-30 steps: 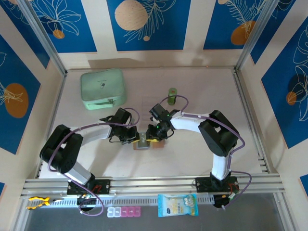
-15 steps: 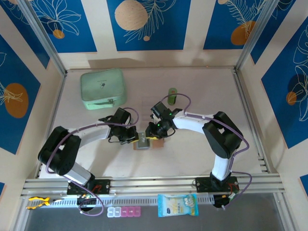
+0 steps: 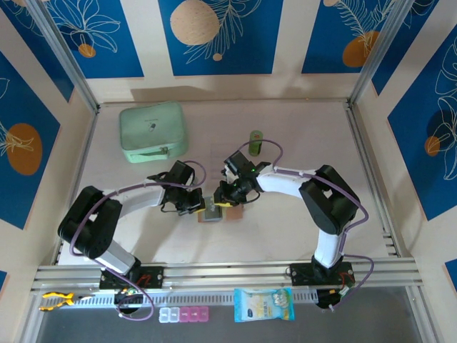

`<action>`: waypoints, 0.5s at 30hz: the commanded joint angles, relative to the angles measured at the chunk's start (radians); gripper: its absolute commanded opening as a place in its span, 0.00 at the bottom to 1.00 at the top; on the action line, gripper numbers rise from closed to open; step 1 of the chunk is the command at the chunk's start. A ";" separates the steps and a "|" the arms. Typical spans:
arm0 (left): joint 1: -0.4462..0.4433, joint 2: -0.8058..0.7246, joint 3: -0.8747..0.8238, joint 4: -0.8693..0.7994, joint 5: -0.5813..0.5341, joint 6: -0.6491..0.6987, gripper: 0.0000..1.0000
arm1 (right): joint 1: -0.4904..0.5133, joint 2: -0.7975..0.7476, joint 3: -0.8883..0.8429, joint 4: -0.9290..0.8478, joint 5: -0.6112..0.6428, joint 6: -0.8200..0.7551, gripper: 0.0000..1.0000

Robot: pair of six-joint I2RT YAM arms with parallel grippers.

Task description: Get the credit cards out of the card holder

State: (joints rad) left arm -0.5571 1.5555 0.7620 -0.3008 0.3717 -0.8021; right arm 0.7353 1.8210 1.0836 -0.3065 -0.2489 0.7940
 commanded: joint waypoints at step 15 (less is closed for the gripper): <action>-0.007 0.017 0.000 -0.038 -0.025 0.019 0.04 | -0.004 0.060 -0.006 0.030 -0.083 0.011 0.22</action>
State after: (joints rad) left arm -0.5571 1.5555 0.7620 -0.3012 0.3717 -0.8021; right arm 0.7353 1.8561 1.0813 -0.2749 -0.2932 0.8013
